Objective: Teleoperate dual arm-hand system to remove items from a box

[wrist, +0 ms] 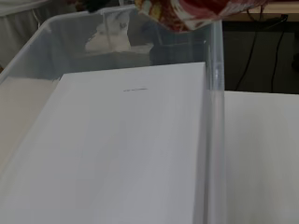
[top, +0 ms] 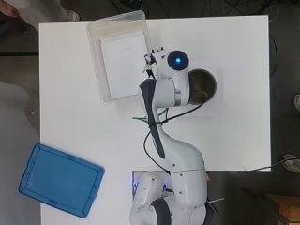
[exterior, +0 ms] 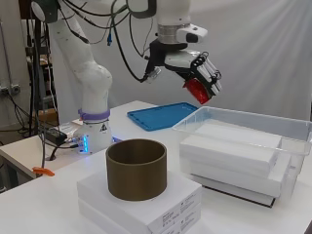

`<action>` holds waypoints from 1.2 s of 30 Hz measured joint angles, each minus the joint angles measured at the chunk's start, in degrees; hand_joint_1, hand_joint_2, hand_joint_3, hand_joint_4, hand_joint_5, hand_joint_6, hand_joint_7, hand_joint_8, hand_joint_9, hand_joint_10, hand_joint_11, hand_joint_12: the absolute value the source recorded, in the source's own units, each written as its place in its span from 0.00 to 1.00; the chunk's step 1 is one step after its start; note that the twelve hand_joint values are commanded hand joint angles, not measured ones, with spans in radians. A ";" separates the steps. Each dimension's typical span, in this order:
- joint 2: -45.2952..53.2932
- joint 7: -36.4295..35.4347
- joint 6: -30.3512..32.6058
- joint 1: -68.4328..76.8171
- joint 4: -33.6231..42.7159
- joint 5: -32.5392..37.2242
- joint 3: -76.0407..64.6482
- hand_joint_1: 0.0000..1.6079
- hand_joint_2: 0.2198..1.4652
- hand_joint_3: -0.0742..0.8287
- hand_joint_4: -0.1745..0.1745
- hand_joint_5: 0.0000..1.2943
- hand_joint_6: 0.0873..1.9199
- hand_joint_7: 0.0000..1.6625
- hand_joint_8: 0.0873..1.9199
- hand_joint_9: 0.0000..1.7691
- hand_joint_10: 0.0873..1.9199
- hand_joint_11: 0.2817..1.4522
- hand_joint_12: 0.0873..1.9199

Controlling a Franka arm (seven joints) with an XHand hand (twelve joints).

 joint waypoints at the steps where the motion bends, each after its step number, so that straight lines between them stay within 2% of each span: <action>1: -1.37 -0.14 -0.13 -2.87 -0.20 0.09 1.38 0.61 0.75 0.08 1.00 0.69 0.56 0.46 0.00 0.49 0.00 0.38 0.00; 7: -6.85 0.13 -1.24 -15.38 -0.77 -2.02 10.71 0.62 0.75 0.08 1.00 0.69 0.56 0.46 0.00 0.49 0.00 0.39 0.00; 10: -8.63 -0.61 -1.03 -19.32 -1.32 -2.42 10.04 0.62 0.75 0.08 1.00 0.70 0.56 0.48 0.00 0.50 0.00 0.41 0.00; 14: -9.95 2.71 -1.16 -23.19 -2.73 -2.83 8.00 0.62 0.75 0.08 1.00 0.70 0.55 0.48 0.00 0.50 0.00 0.43 0.00; 15: -10.22 3.01 -1.14 -23.84 -3.28 -2.96 7.52 0.63 0.75 0.08 0.97 0.70 0.55 0.49 0.00 0.51 0.00 0.44 0.00; 18: -10.54 2.91 -0.75 -24.71 -5.32 -3.56 4.40 0.64 0.74 0.08 0.85 0.71 0.55 0.50 0.00 0.53 0.00 0.45 0.00; 24: -9.90 5.05 -1.21 -15.61 -4.35 -5.13 -5.29 0.63 0.75 0.08 0.85 0.70 0.56 0.52 0.00 0.52 0.00 0.41 0.00; 25: -10.16 5.64 -1.60 -12.04 -3.48 -5.81 -7.77 0.58 0.75 0.08 0.79 0.60 0.40 0.48 0.00 0.50 0.00 0.36 0.00; 26: -10.45 6.10 -1.86 -9.48 -2.87 -6.44 -9.48 0.41 0.68 0.07 0.66 0.41 0.22 0.40 0.00 0.43 0.00 0.30 0.00; 27: -10.79 6.63 -2.32 -6.74 -2.06 -7.13 -11.26 0.23 0.59 0.06 0.53 0.23 0.10 0.25 0.00 0.32 0.00 0.24 0.00; 28: -11.00 7.08 -2.80 -4.31 -1.31 -8.04 -12.73 0.12 0.53 0.06 0.44 0.12 0.02 0.14 0.00 0.23 0.00 0.18 0.00; 29: -11.17 7.58 -3.01 -2.20 -0.72 -9.48 -13.80 0.06 0.50 0.06 0.39 0.06 0.00 0.07 0.00 0.18 0.00 0.15 0.00; 31: -11.46 8.35 -2.90 0.55 0.05 -14.21 -15.10 0.01 0.48 0.07 0.37 0.01 0.00 0.04 0.00 0.14 0.00 0.13 0.00; 33: -11.68 9.22 -1.53 0.50 -0.18 -16.51 -14.50 0.00 0.48 0.08 0.39 0.00 0.00 0.07 0.00 0.17 0.00 0.14 0.00; 36: -12.14 10.72 0.24 -1.29 -1.84 -16.77 -10.65 0.00 0.53 0.08 0.50 0.17 0.00 0.18 0.00 0.25 0.00 0.19 0.00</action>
